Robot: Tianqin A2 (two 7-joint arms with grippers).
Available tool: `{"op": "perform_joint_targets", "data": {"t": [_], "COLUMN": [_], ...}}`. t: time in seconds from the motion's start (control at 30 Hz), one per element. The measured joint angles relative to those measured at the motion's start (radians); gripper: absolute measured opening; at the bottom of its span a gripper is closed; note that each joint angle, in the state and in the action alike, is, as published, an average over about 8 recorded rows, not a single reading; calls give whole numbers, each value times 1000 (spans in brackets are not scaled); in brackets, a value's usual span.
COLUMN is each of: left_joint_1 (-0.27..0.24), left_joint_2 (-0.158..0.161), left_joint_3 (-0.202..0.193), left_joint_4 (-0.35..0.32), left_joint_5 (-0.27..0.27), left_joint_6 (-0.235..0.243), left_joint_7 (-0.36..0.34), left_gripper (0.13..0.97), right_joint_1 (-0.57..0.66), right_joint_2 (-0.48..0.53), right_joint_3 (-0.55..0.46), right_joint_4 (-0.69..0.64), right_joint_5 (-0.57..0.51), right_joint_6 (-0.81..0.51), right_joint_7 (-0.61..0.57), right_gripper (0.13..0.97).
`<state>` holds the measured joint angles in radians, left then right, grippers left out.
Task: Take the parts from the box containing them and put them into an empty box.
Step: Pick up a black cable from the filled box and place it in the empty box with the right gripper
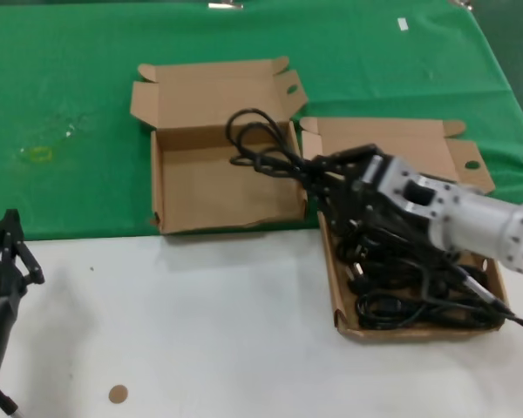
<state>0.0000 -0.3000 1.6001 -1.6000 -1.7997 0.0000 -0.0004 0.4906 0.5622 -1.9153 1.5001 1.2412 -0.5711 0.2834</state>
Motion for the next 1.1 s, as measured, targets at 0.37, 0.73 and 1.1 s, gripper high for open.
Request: {"op": "perform_joint_targets", "data": {"t": [0.37, 0.73, 1.1], "left_joint_1": [0, 0, 0], "left_joint_2": [0, 0, 0], "left_joint_3": [0, 0, 0], "left_joint_4": [0, 0, 0], "left_joint_5": [0, 0, 0], "left_joint_6": [0, 0, 0], "left_joint_7": [0, 0, 0], "left_gripper": [144, 144, 144], "right_joint_1": [155, 279, 336], "right_joint_2": [-166, -283, -340], "right_joint_3": [-54, -80, -90], "right_joint_4": [-199, -402, -518], "right_joint_5": [-77, -92, -75], "right_joint_6": [-8, 24, 54], "right_joint_7": [-11, -73, -130], "right_gripper": [208, 208, 208]}}
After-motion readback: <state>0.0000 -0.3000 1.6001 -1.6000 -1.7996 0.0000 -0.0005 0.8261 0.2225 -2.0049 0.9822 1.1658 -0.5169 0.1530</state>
